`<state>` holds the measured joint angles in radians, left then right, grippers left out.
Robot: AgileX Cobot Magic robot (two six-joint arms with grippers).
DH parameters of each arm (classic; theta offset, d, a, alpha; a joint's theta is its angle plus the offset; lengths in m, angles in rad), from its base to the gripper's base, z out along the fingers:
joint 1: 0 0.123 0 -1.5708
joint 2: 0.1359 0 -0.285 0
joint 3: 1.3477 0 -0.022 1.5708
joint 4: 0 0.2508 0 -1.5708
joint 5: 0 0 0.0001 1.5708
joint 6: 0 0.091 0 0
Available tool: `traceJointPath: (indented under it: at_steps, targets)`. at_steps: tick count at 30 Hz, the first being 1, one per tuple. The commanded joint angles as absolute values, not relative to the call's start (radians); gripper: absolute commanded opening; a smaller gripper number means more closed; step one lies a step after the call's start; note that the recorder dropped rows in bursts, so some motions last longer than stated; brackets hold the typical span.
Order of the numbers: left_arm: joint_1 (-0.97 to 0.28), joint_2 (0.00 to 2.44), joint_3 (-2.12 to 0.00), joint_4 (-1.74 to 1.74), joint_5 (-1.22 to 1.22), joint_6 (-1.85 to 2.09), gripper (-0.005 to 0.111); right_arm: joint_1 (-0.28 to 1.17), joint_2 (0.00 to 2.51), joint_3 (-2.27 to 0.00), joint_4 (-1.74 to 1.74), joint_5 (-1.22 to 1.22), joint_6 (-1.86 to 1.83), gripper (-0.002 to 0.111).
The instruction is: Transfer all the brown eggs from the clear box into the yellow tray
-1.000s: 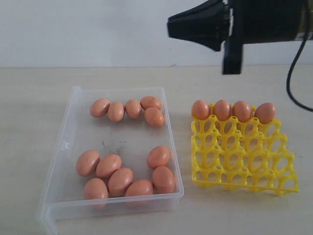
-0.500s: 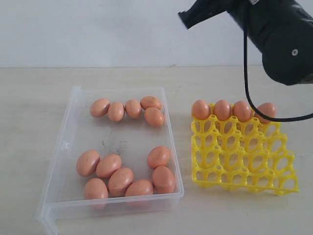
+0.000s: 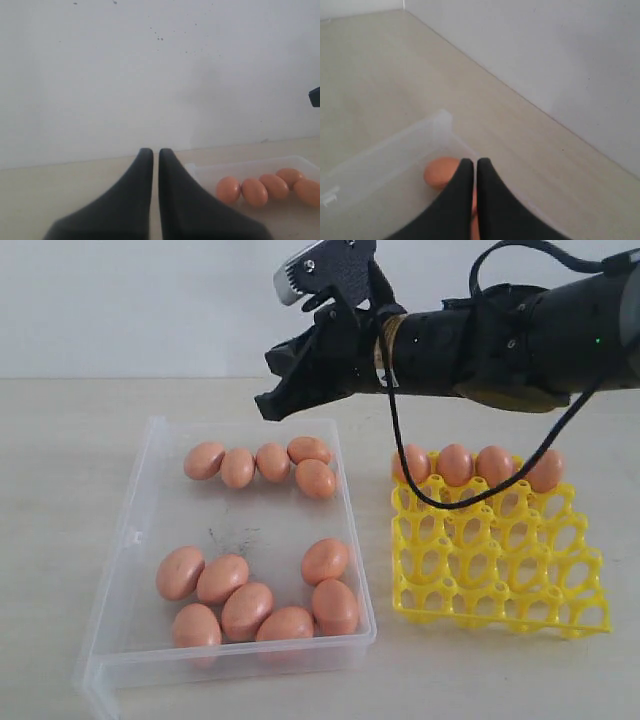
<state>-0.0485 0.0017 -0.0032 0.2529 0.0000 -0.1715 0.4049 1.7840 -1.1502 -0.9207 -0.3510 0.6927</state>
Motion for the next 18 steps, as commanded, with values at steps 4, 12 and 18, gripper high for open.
traceJointPath:
  at_steps: [4, 12, 18]
  targets:
    - [-0.056, 0.000, 0.000, 0.251, 0.000, -0.170, 0.004, 0.388, 1.818, -1.266, -1.552, -0.300, 1.658, 0.012]
    - [-0.056, 0.000, 0.000, 0.251, 0.000, -0.170, 0.004, 0.367, 1.909, -1.326, -1.744, -0.598, 2.042, 0.027]
    - [-0.056, 0.000, 0.000, 0.251, 0.000, -0.170, 0.004, 0.367, 1.917, -1.326, -1.744, -0.443, 1.969, 0.026]
